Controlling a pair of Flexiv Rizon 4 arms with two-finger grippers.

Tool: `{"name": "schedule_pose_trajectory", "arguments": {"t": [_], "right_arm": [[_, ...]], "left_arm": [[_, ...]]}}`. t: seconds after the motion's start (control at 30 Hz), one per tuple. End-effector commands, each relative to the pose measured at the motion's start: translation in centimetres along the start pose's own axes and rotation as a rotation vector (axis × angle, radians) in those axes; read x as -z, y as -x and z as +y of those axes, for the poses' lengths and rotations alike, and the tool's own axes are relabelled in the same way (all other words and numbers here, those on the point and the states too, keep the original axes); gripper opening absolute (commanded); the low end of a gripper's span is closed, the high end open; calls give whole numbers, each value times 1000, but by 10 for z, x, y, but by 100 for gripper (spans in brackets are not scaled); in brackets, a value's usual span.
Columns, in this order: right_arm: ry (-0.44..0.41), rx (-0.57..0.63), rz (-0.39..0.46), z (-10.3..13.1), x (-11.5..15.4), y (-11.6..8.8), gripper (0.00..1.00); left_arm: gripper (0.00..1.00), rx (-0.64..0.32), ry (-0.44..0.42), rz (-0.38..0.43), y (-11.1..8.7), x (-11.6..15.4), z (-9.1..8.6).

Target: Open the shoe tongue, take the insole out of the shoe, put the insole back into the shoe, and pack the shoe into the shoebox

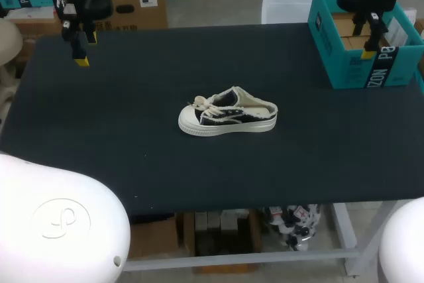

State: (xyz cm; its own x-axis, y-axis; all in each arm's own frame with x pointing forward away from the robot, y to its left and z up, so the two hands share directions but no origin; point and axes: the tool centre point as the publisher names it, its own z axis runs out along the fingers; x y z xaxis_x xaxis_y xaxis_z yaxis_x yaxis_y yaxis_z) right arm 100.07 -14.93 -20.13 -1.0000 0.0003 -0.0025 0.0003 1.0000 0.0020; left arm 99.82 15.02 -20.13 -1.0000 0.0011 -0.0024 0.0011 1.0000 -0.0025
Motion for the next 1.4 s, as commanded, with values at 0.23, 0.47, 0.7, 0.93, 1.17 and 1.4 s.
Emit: {"name": "schedule_pose_trajectory", "arguments": {"t": [0.23, 0.47, 0.7, 0.93, 1.17, 1.4], "right_arm": [[-1, 0, 1, 0, 1, 0, 100], [-1, 0, 1, 0, 1, 0, 100], [-1, 0, 1, 0, 1, 0, 100], [-1, 0, 1, 0, 1, 0, 100], [47, -31, 35, 3, -3, 0, 100], [178, -67, 68, 18, -7, -12, 100]], "left_arm": [[100, 0, 1, 0, 0, 0, 0], [100, 0, 1, 0, 0, 0, 0], [100, 0, 1, 0, 0, 0, 0], [100, 0, 1, 0, 0, 0, 0], [100, 0, 1, 0, 0, 0, 0], [100, 19, -25, 14, -7, 9, -13]]}}
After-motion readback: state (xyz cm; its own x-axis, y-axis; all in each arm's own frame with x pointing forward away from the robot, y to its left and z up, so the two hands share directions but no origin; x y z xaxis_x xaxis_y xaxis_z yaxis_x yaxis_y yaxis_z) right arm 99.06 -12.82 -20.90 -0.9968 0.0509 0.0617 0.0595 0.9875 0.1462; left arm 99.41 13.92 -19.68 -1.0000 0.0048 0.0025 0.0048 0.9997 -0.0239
